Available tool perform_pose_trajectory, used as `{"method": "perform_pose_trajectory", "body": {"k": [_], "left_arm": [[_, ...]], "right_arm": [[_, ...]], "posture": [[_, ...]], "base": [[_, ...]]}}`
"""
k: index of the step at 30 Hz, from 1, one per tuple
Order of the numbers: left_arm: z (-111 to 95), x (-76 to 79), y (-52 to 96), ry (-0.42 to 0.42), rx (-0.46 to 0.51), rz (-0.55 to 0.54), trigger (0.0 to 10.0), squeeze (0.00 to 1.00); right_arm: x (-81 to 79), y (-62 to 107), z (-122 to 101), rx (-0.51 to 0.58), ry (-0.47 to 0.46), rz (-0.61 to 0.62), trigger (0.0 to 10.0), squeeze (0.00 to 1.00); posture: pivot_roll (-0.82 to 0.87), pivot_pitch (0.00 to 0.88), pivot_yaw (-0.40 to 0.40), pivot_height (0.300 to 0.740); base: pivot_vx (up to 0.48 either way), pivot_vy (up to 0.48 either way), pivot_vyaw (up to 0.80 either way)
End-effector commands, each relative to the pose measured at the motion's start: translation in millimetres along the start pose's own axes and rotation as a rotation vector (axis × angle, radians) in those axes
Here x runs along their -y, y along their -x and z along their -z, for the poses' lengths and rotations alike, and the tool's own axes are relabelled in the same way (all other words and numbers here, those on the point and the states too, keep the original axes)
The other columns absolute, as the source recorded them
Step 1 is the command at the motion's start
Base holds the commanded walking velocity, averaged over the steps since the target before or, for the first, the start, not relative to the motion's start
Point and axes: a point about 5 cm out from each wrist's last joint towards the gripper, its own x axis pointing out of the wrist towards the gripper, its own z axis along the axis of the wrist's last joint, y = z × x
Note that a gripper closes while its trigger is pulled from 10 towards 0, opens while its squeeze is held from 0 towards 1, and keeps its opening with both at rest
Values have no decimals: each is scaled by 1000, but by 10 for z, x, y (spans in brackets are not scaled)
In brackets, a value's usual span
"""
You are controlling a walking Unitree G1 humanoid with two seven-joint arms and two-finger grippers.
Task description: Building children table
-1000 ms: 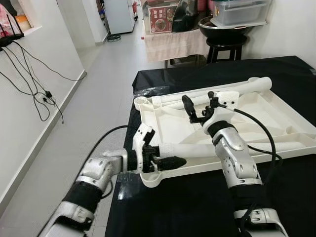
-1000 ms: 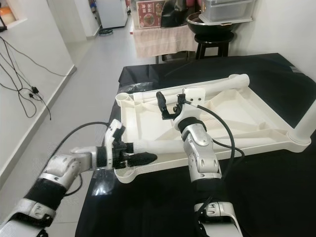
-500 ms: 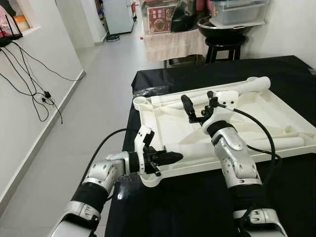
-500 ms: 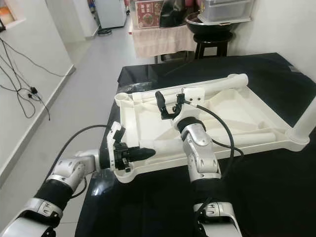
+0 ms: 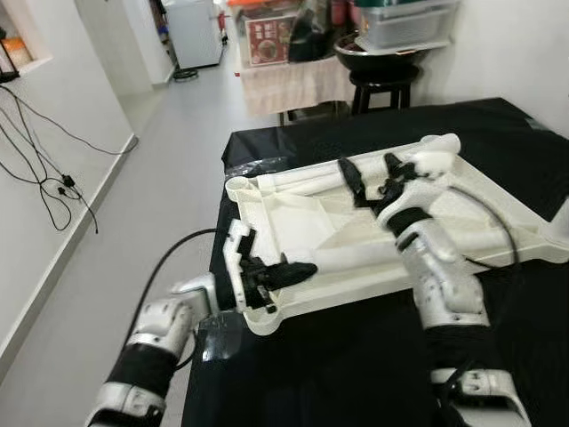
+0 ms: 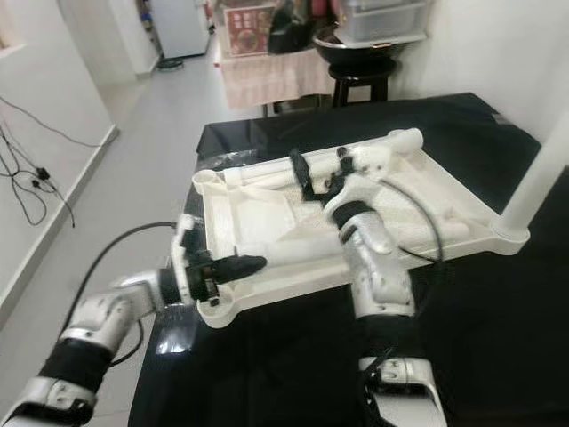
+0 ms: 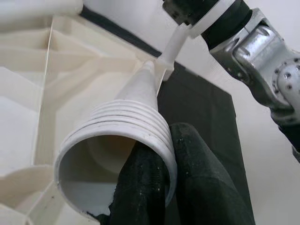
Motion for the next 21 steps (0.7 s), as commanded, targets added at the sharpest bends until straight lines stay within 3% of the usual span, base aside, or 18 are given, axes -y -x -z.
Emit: {"method": "perform_pose_trajectory", "body": {"k": [1, 2, 3, 6, 9, 12, 15, 17, 19, 21], "left_arm": [[-182, -35, 180, -29, 91, -80, 0, 0], [-182, -35, 180, -29, 91, -80, 0, 0], [-233, 2, 212, -37, 120, -76, 0, 0], [-304, 47, 244, -47, 156, -68, 0, 0], [-570, 152, 332, -95, 275, -70, 0, 0], [-570, 152, 332, -95, 275, -70, 0, 0], [-723, 178, 390, -110, 352, -73, 0, 0], [-723, 178, 390, -110, 352, -73, 0, 0], [-934, 271, 460, -79, 501, -7, 0, 0], [-995, 324, 484, -56, 552, 33, 0, 0]], "right_arm": [[-59, -8, -111, 37, -145, -86, 10000, 0], [-59, -8, -111, 37, -145, -86, 10000, 0], [-70, 15, -178, 60, -232, -138, 10000, 0], [-81, 57, -242, 87, -308, -200, 10000, 0], [-90, 229, -330, 133, -479, -371, 10000, 0], [-90, 229, -330, 133, -479, -371, 10000, 0], [-72, 310, -306, 126, -532, -426, 10000, 0], [-72, 310, -306, 126, -532, -426, 10000, 0], [-148, 440, -133, 23, -533, -527, 10000, 0], [-189, 491, -64, -22, -535, -564, 10000, 0]], "posture": [[-151, 0, 97, 740], [-151, 0, 97, 740], [-151, 0, 95, 740], [-149, 0, 93, 740], [-144, 0, 89, 740], [-144, 0, 89, 740], [-141, 0, 89, 740], [-141, 0, 89, 740], [-135, 0, 87, 740], [-135, 0, 87, 740]], "base": [[0, 0, 0], [0, 0, 0], [0, 0, 0], [0, 0, 0], [0, 0, 0], [0, 0, 0], [0, 0, 0], [0, 0, 0], [0, 0, 0], [0, 0, 0]]}}
